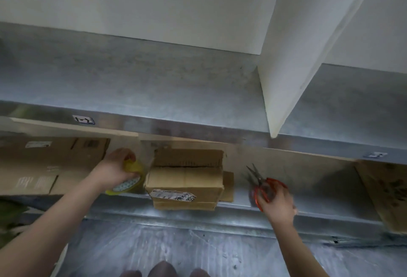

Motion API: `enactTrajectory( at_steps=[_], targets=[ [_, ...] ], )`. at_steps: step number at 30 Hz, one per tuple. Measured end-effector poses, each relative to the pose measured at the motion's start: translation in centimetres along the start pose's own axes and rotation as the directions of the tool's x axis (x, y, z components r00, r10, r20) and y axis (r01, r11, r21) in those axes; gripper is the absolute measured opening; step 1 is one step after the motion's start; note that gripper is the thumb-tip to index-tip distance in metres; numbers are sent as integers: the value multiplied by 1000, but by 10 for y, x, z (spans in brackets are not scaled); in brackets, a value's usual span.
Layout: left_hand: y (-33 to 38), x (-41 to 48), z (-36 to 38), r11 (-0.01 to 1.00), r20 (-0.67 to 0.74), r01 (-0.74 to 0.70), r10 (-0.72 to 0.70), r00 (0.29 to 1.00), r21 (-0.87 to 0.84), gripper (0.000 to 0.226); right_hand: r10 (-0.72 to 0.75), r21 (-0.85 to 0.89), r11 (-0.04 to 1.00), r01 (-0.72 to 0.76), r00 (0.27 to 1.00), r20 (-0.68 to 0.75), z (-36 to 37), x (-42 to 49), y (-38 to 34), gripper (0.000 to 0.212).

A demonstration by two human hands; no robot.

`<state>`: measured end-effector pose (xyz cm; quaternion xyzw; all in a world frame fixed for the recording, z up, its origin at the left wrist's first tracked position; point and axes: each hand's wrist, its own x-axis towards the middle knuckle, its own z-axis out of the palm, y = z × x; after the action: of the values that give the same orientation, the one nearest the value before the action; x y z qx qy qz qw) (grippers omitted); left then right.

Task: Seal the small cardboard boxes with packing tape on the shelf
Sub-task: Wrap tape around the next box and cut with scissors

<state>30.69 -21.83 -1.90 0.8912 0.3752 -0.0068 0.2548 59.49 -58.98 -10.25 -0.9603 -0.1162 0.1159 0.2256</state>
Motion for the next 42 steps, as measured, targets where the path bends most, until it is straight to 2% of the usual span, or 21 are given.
enactTrajectory(
  at_steps=[3,6,12,16,19,22,25,28,35,38,42],
  targets=[
    [3,-3,7,1000,-33,10,-10,999,-14,46,-11,-44,999,14,997,80,6,13,-6,62],
    [8,-4,10,1000,-53,4,-4,999,-16,45,-76,-109,990,88,991,109,9,15,-5,62],
    [18,-4,6,1000,-14,3,-3,1000,4,47,-100,32,995,97,989,107,-1,-17,-3,62],
    [20,-5,-1,1000,27,-25,25,999,9,47,-263,48,964,260,964,48,-13,-54,-26,56],
    [18,-5,-7,998,55,-56,55,997,24,47,-404,38,914,404,915,-13,-16,-85,-70,54],
    [14,-5,-13,995,71,-96,94,993,23,46,-465,82,880,468,883,-58,-10,-109,-121,58],
    [9,-4,-19,989,111,-147,146,983,1,48,-422,87,905,417,906,39,2,-114,-156,68],
    [0,-2,-26,982,150,-186,189,970,-31,50,-325,90,944,316,939,112,11,-109,-169,67],
    [-26,11,-36,946,200,-303,321,926,-118,51,-271,221,944,247,958,89,18,-114,-166,67],
    [-31,17,-32,937,230,-333,348,909,-100,54,-263,227,944,240,962,77,19,-115,-169,65],
    [-29,28,-29,925,234,-371,381,894,-88,46,-255,232,945,229,963,87,18,-114,-171,64]
  ],
)
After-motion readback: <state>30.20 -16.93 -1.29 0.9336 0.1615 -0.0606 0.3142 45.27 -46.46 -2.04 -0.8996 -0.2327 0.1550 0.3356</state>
